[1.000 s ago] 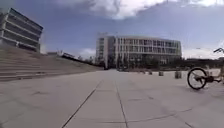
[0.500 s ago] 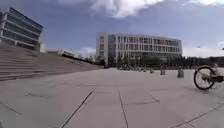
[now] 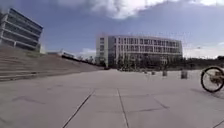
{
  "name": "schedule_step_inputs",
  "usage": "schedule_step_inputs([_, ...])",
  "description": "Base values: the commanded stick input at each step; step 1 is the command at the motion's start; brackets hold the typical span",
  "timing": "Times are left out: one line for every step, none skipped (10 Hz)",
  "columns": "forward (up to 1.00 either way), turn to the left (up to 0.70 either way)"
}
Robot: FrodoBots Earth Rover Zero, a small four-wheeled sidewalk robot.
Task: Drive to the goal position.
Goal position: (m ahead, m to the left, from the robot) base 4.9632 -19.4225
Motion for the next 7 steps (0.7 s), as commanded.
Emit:
schedule_step_inputs([0.5,0.01])
schedule_step_inputs([0.5,0.01])
schedule_step_inputs([0.5,0.01])
schedule_step_inputs([0.5,0.01])
schedule_step_inputs([0.5,0.01])
schedule_step_inputs([0.5,0.01])
schedule_step_inputs([0.5,0.01])
